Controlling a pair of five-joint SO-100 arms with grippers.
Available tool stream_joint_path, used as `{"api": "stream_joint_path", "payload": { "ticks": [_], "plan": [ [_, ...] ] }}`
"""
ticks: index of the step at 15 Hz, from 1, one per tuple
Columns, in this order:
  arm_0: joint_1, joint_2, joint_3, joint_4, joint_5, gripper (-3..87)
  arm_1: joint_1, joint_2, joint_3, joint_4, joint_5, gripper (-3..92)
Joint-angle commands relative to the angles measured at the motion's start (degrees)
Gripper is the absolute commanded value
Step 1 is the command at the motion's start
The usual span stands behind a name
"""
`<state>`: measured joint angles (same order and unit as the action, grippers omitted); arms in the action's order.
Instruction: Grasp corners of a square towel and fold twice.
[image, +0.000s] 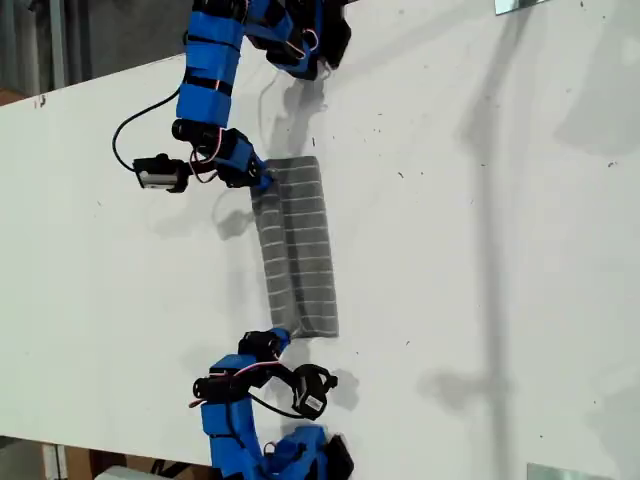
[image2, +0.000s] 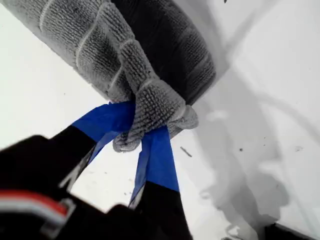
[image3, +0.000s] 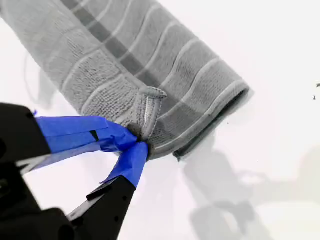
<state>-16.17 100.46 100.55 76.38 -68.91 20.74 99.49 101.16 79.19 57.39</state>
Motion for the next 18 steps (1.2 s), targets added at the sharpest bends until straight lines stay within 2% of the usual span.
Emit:
{"api": "stream_joint_path", "payload": {
  "ticks": [1,5,9,17,18],
  "plan": [
    [-0.8,3.7,2.5,-1.6,-0.1,-0.1,0.6,-1.8,0.0,-1.3,-1.1,-0.1],
    [3.6,4.9,3.5,-1.3,-1.3,-0.1,-4.3,-2.5,1.6,2.3,1.1,-0.1],
    [8.0,4.7,6.2,-3.6,-3.9,-0.1,-11.9,-2.9,6.2,1.7,6.1,-0.1],
    [9.8,3.6,12.5,-9.3,-5.4,-0.1,-14.0,-5.9,11.4,-3.0,8.5,-0.1],
    [9.8,3.7,12.1,-9.3,-5.0,-0.1,-14.4,-5.4,11.4,-3.0,9.0,3.7]
  ]
}}
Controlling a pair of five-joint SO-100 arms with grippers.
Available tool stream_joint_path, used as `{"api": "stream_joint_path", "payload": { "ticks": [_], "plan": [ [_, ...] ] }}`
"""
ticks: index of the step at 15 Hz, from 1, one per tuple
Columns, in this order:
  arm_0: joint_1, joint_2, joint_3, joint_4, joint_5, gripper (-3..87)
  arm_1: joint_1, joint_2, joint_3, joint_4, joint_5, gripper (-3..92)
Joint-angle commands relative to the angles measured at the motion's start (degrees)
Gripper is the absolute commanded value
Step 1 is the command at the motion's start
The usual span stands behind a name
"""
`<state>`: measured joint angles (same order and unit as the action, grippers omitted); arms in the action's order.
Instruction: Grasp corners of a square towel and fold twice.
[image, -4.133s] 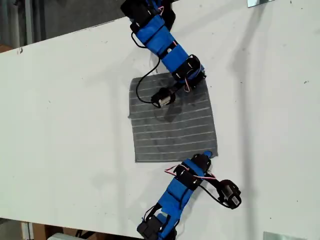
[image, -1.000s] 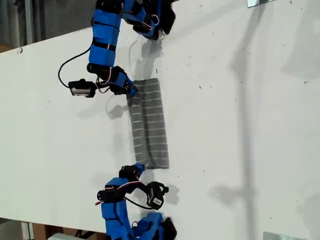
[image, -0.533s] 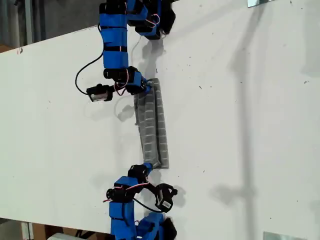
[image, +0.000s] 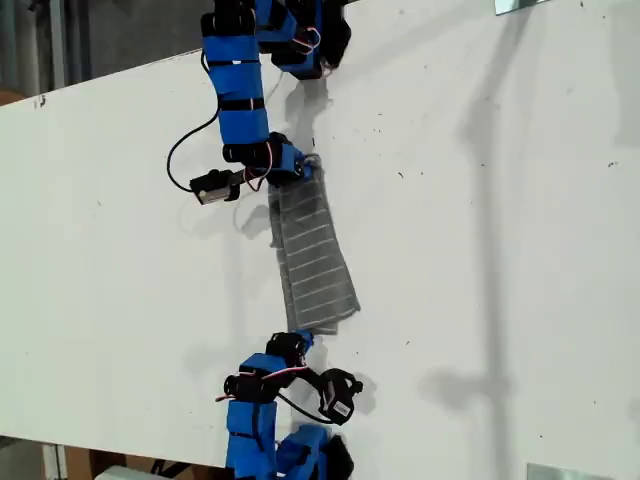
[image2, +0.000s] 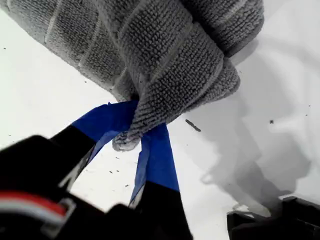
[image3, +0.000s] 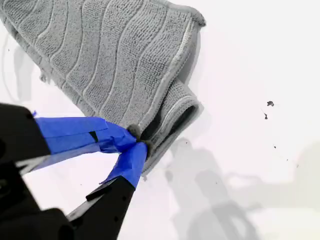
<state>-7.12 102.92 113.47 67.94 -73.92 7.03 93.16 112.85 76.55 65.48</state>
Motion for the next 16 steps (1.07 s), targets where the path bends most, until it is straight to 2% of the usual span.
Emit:
{"api": "stream_joint_path", "payload": {
  "ticks": [1,2,3,6,8,10,11,14,15,16],
  "plan": [
    [0.5,1.3,-1.0,-0.9,0.7,2.6,-1.4,1.9,-0.7,0.3,1.1,20.8],
    [0.4,1.3,-1.1,-1.1,1.5,10.9,-1.8,3.3,-1.1,1.3,1.3,30.2],
    [0.2,1.3,-0.5,-2.5,2.0,15.1,-1.4,5.0,-1.1,3.0,1.3,34.5],
    [-1.8,1.1,5.2,-10.1,3.4,15.7,4.2,13.6,2.2,7.8,-0.4,40.8],
    [-3.3,1.1,8.7,-13.2,3.7,15.8,8.3,17.2,9.1,4.8,-2.6,43.7],
    [-4.2,1.1,11.0,-15.2,4.0,15.8,10.4,14.5,14.6,-0.8,-3.1,42.1],
    [-4.7,1.0,12.0,-16.3,4.3,15.8,11.5,12.2,15.9,-3.4,-3.4,36.6],
    [-6.3,-1.7,13.7,-19.1,5.2,15.7,13.9,1.6,12.8,-8.6,-6.0,36.0],
    [-6.4,-1.4,13.7,-19.1,5.6,15.7,14.2,-3.2,9.8,-9.2,-7.3,33.3],
    [-6.8,-1.4,13.8,-19.2,5.7,15.7,14.4,-7.9,6.5,-9.4,-7.7,21.6]
  ]
}}
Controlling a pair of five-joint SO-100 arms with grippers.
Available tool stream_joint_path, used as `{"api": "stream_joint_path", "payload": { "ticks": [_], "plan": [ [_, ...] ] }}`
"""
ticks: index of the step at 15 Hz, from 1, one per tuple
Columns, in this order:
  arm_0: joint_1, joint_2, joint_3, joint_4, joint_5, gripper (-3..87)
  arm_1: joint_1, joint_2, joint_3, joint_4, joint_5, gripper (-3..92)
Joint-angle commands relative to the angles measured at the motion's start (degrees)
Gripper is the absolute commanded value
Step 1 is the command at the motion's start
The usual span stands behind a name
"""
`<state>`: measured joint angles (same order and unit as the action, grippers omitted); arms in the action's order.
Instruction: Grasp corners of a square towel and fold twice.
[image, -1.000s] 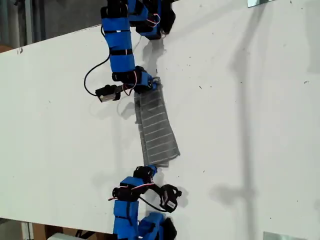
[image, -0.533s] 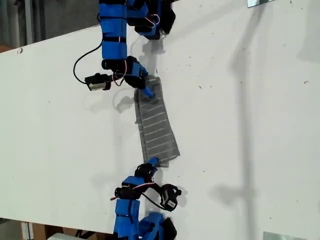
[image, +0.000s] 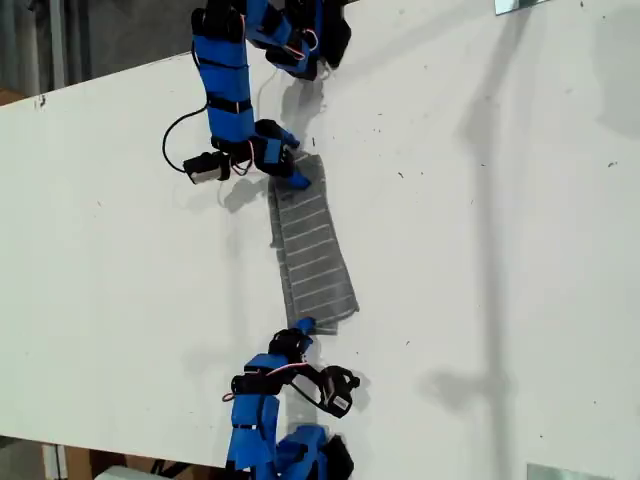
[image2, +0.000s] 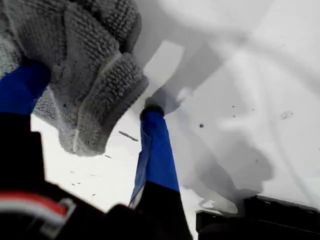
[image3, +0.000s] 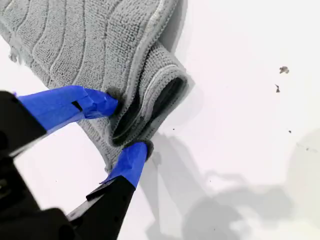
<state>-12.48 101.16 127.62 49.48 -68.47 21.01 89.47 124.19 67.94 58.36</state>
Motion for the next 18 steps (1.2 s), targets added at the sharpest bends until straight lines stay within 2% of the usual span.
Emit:
{"api": "stream_joint_path", "payload": {
  "ticks": [1,2,4,6,9,12,14,18],
  "plan": [
    [-1.7,0.4,-0.2,-0.8,0.4,15.7,0.1,-6.2,-6.9,-0.2,-0.6,4.2],
    [-1.9,0.4,0.0,-1.0,0.5,15.7,-0.1,-6.1,-6.7,-0.3,0.1,-0.1],
    [-2.1,0.4,0.3,-1.2,0.4,15.7,0.7,-0.4,-0.3,0.2,5.6,-0.1],
    [-2.0,0.4,0.5,-1.6,0.1,15.7,2.9,15.9,10.9,1.4,11.2,-0.1],
    [-1.9,0.4,0.6,-1.9,-0.2,15.8,1.9,39.8,15.3,13.4,17.9,-0.1],
    [-1.9,0.3,0.6,-2.0,-0.3,15.9,-3.5,66.8,13.7,24.2,24.0,-0.1],
    [-1.9,0.2,0.6,-2.1,-0.3,16.0,-3.7,67.1,10.5,22.3,19.4,-0.1],
    [-1.9,0.2,0.7,-2.2,-0.5,16.0,-7.6,51.9,-4.2,8.0,5.2,-0.1]
  ]
}}
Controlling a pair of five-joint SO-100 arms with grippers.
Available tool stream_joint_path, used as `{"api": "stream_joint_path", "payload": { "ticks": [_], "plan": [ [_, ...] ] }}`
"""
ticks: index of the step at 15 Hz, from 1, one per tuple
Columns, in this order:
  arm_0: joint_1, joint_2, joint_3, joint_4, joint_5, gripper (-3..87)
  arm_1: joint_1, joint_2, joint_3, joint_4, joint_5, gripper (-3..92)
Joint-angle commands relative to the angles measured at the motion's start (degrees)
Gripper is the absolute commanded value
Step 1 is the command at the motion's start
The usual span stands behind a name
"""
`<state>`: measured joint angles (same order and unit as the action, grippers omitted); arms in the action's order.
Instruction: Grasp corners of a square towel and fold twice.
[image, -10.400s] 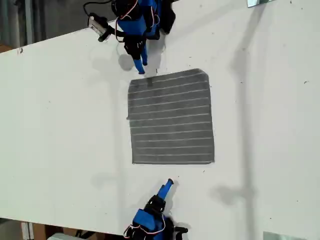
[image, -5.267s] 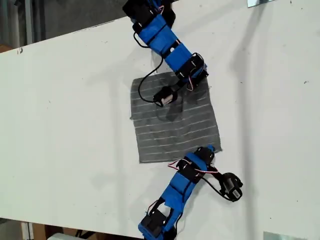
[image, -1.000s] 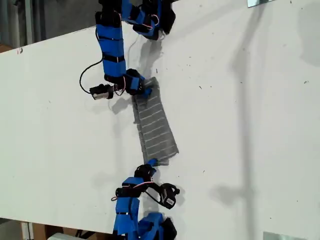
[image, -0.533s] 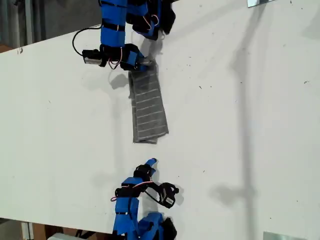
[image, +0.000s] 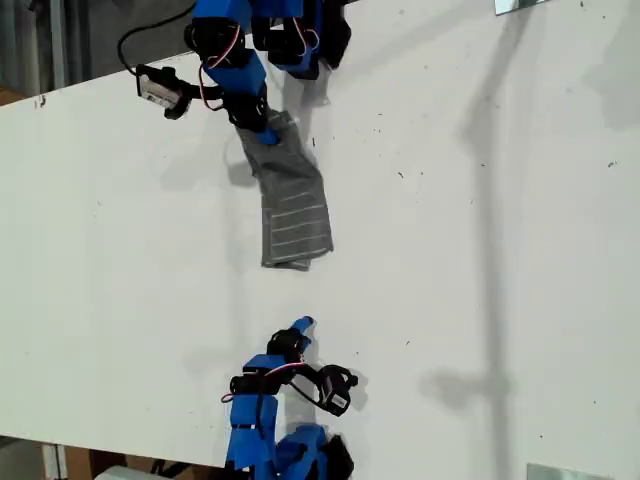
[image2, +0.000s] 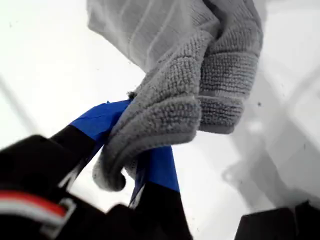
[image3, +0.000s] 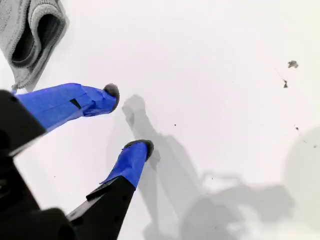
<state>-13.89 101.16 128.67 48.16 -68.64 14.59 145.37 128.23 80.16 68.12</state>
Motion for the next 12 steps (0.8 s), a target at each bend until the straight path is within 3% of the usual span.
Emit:
{"api": "stream_joint_path", "payload": {
  "ticks": [1,6,10,12],
  "plan": [
    [-0.5,0.2,-0.4,-0.9,-0.4,16.0,-1.6,-8.4,-12.8,-6.9,-7.6,-0.1],
    [-0.6,0.3,-0.2,-0.9,-0.6,16.0,-4.8,-41.5,-35.4,-16.7,-17.1,-0.1],
    [-0.6,1.1,0.8,-1.4,-0.8,15.9,-5.5,-75.9,-65.7,-13.0,-19.6,-0.1],
    [-0.6,1.8,1.4,-1.8,-0.8,16.0,-4.2,-79.7,-69.6,-12.7,-19.9,-0.1]
  ]
}}
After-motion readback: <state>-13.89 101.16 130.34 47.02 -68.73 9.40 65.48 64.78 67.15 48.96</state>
